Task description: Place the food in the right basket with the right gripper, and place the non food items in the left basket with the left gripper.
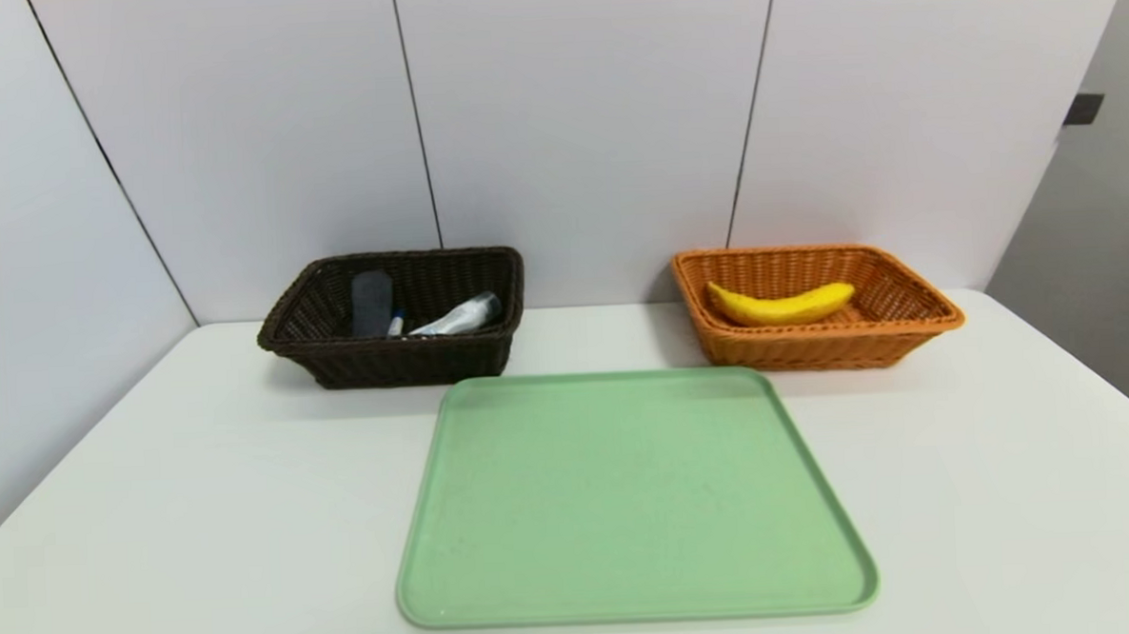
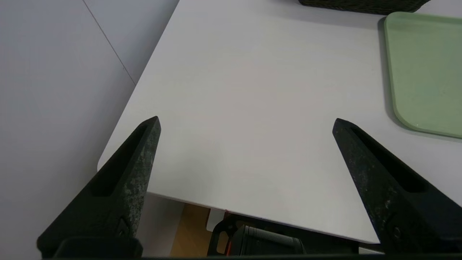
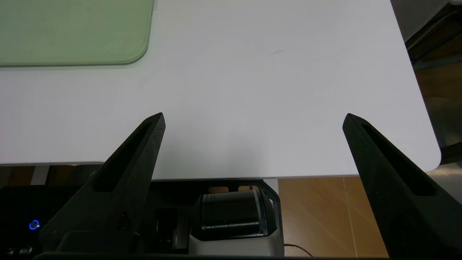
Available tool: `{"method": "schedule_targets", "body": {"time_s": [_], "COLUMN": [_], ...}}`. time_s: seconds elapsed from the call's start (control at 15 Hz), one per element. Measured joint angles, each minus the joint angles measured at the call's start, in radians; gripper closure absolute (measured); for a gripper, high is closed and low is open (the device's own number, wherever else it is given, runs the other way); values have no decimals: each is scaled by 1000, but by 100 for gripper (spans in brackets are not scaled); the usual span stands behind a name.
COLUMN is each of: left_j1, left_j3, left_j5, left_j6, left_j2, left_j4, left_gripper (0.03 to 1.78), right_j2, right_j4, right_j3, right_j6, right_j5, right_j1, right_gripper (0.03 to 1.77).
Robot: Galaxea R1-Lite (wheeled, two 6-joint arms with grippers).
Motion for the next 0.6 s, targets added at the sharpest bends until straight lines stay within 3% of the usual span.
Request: {"method": "schedule_targets", "body": {"time_s": [0.13, 0.27, 0.4, 0.6], "left_j1": [11, 15, 17, 17], "left_j3": [60, 134, 225, 328], "left_j5": [-31, -57, -96, -174], "left_j6": [37, 88, 132, 152], "left_j2": [-89, -199, -300, -362], "left_j4": [0, -8, -35, -160], "left_gripper": [12, 12, 12, 12], "right_j2": [-102, -202, -301, -370], "right_j4": [-31, -97, -211, -458], "right_j3": [69, 140, 233, 346], "right_j6": [-15, -40, -89, -123], "right_j5": [11, 56, 100, 113], "right_j1": [-21, -42, -52, -59], "right_gripper": [10, 10, 10, 10]}}
